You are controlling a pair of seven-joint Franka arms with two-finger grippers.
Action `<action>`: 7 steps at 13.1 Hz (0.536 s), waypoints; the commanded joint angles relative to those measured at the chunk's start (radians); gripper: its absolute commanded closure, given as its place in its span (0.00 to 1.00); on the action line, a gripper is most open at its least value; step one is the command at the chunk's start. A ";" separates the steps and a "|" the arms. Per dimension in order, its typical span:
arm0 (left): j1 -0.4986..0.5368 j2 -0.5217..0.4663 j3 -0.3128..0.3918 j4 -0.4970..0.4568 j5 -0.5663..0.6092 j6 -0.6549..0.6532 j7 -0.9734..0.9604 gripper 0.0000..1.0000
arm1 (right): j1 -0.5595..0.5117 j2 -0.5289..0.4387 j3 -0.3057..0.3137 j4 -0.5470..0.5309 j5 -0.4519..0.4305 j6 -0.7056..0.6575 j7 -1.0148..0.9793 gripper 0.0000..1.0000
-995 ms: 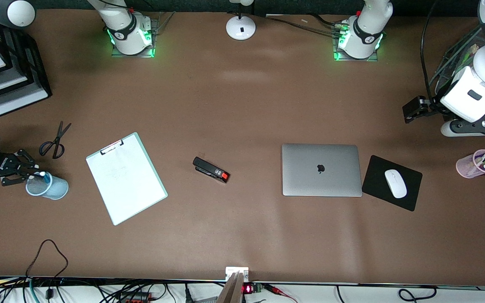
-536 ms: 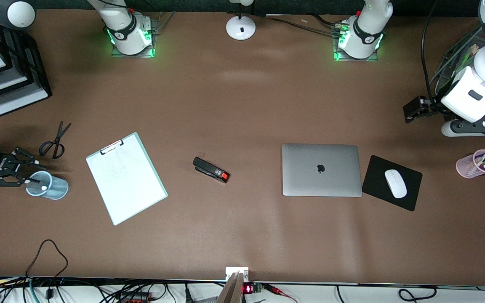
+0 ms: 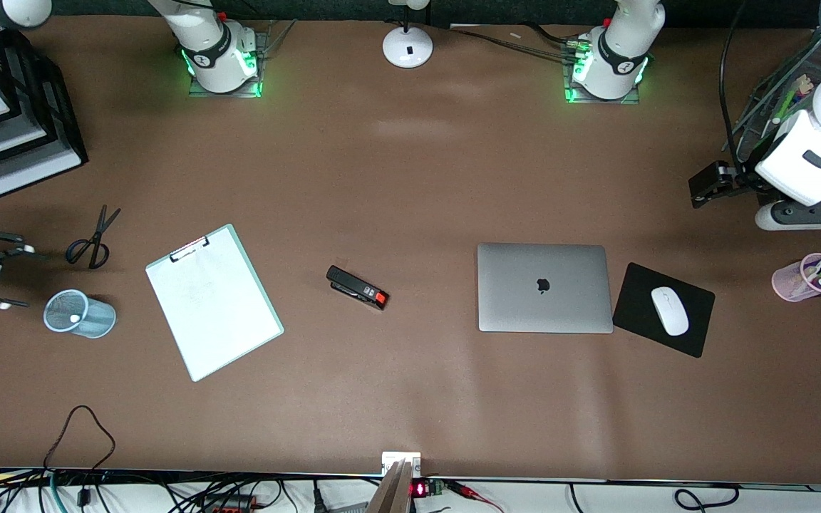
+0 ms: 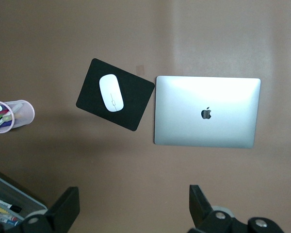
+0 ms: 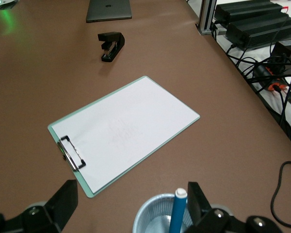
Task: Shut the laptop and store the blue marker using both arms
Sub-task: 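Lower the blue marker into the light blue cup and open the right gripper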
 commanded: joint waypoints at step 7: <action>-0.140 -0.068 0.129 0.024 -0.003 -0.082 0.065 0.00 | 0.238 -0.168 0.000 0.030 -0.189 -0.004 0.529 0.00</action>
